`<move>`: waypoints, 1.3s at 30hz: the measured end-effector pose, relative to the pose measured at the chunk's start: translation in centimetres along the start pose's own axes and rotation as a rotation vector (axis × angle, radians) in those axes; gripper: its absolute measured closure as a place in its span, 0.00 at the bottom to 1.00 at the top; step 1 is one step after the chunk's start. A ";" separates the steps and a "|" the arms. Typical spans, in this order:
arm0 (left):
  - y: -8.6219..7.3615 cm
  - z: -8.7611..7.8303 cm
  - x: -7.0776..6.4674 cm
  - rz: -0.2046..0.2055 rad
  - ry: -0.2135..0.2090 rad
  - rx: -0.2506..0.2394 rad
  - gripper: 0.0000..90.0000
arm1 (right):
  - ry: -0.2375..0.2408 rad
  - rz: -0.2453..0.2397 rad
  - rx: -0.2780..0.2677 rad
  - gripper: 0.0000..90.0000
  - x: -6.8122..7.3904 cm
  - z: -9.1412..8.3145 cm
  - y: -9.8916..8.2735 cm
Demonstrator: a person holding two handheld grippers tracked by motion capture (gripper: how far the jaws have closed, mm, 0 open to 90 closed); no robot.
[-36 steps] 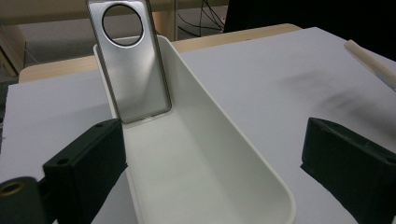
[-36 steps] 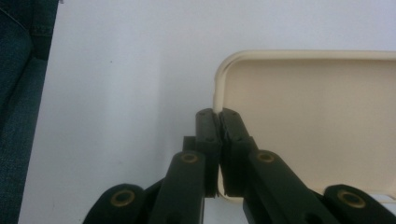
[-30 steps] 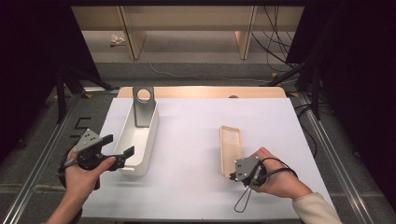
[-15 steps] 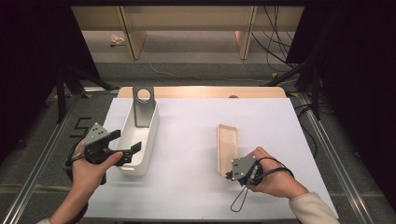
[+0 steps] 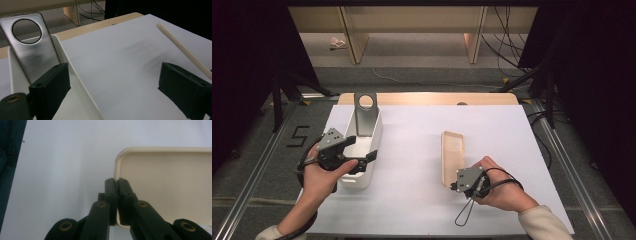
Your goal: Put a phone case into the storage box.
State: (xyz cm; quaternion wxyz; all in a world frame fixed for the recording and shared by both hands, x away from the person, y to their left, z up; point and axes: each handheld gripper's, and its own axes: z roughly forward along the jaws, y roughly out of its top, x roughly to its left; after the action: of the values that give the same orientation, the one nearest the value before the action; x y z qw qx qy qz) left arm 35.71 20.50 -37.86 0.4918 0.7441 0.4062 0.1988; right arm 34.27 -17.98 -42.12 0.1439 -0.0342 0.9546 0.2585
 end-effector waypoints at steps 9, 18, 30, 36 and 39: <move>0.9 1.4 -0.7 0.012 -0.016 0.009 0.11 | -0.007 -0.004 -0.011 0.98 -0.1 0.3 0.4; 1.7 2.9 -2.1 0.031 -0.051 0.017 0.12 | -0.009 -0.018 -0.019 0.98 -0.2 0.5 0.8; 2.0 4.4 -3.5 0.043 -0.086 0.025 0.14 | -0.013 -0.016 -0.021 0.98 -0.1 0.7 1.2; 2.1 5.1 -4.1 0.049 -0.102 0.034 0.15 | -0.017 -0.016 -0.028 0.98 -0.2 0.8 1.5; 2.2 5.5 -4.4 0.050 -0.109 0.035 0.15 | -0.020 -0.021 -0.028 0.98 -0.2 0.8 1.7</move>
State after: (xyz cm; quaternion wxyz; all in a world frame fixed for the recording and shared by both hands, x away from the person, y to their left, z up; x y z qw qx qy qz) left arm 37.84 13.48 -37.81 0.4949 0.7722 0.3637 0.1631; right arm 34.41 -16.13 -41.95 0.1558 -0.0437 0.9489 0.2709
